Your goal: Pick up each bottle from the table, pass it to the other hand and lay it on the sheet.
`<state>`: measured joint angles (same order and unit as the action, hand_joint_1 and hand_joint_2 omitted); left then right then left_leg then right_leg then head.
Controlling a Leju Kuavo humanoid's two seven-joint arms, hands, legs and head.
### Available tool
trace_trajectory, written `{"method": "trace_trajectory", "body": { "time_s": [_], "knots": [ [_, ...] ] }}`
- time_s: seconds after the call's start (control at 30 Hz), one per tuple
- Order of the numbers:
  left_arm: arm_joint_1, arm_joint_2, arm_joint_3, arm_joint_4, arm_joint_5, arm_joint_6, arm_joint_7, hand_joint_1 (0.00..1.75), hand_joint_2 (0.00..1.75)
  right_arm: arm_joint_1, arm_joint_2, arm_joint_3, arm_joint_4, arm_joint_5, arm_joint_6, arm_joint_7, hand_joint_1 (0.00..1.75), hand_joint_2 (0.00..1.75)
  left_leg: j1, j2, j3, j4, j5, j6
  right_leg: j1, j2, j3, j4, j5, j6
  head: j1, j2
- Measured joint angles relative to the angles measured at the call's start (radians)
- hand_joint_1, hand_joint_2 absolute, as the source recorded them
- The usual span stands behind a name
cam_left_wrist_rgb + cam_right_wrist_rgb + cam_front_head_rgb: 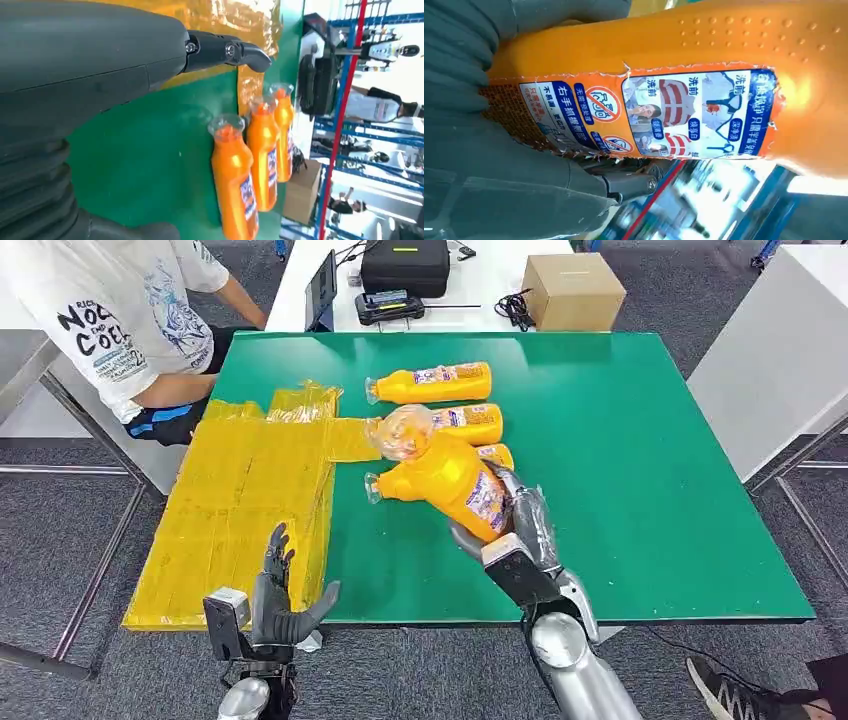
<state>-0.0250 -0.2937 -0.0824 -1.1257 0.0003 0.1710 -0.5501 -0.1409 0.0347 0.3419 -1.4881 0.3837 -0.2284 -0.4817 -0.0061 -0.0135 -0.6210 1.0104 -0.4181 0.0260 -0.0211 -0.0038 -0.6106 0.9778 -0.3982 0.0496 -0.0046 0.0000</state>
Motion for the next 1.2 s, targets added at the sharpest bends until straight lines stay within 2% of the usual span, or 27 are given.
{"method": "trace_trajectory", "body": {
  "time_s": [0.23,0.43,0.63,1.2],
  "knots": [
    [0.0,0.0,-0.02,-0.009,0.059,-0.067,0.025,0.0,1.75,0.036,0.036,-0.047,0.025,0.061,-0.044,-0.013,1.75,1.75,0.001,0.002,0.0,0.0,0.0,0.0,0.0,0.0,-0.001,0.0,0.0,0.0,0.0,0.0],
    [-0.007,0.0,-0.059,-0.034,0.127,-0.203,0.077,0.0,1.75,0.055,0.107,-0.046,0.174,0.085,-0.081,-0.074,1.75,1.75,0.001,0.002,0.0,0.0,0.0,0.0,0.001,0.001,-0.001,0.0,0.0,0.0,0.0,0.0],
    [-0.018,0.002,-0.087,-0.039,0.128,-0.214,0.087,0.0,1.75,0.052,0.166,-0.031,0.274,0.081,-0.084,-0.091,1.75,1.75,0.001,0.002,0.0,0.0,0.0,0.0,0.0,0.0,0.0,0.0,0.0,0.0,0.0,0.0],
    [-0.022,0.01,-0.123,-0.036,0.086,-0.208,0.097,0.0,1.75,0.013,0.208,0.036,0.362,0.077,-0.054,-0.082,1.75,1.75,0.001,0.002,0.0,0.0,0.0,0.0,0.0,0.001,-0.001,0.0,0.0,0.0,0.0,0.0]
  ]
}}
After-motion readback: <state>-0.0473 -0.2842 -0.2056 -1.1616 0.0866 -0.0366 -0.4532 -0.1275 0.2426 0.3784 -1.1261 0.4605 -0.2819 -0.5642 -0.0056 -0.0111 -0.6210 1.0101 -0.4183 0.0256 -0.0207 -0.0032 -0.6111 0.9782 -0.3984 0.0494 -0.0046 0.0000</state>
